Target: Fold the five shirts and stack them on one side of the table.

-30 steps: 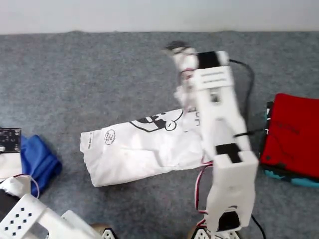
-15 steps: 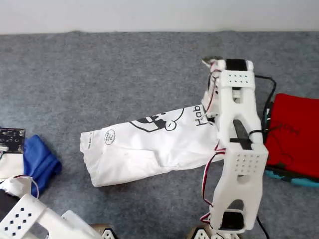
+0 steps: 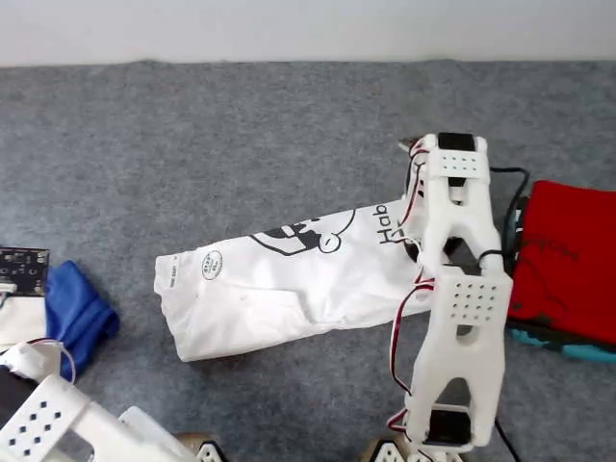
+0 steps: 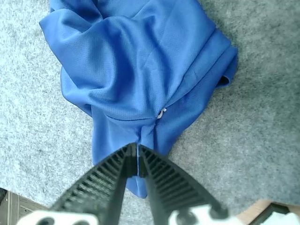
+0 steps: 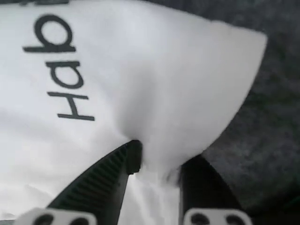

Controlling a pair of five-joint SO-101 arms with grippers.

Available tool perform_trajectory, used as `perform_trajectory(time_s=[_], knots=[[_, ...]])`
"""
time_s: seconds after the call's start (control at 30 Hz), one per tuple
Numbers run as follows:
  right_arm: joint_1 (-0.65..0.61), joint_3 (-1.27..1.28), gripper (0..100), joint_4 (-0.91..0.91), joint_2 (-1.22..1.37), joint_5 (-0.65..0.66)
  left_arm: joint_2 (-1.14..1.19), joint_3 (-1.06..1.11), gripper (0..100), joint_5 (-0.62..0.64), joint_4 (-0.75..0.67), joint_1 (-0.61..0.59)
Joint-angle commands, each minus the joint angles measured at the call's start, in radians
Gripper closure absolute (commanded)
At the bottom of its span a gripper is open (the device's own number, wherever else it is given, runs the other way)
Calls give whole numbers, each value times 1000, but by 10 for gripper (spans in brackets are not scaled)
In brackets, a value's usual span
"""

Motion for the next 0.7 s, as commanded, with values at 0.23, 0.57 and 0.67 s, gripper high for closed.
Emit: perform_trajectory(time_s=[0.23,0.57,0.67], knots=[[-15,-69,989,87,-27,107,-11,-21,985,-6,11,-2],[-122,166,989,91,-449,238,-11,-21,985,-5,6,-2],[-209,279,989,90,-599,250,-12,-21,985,-2,6,-2]])
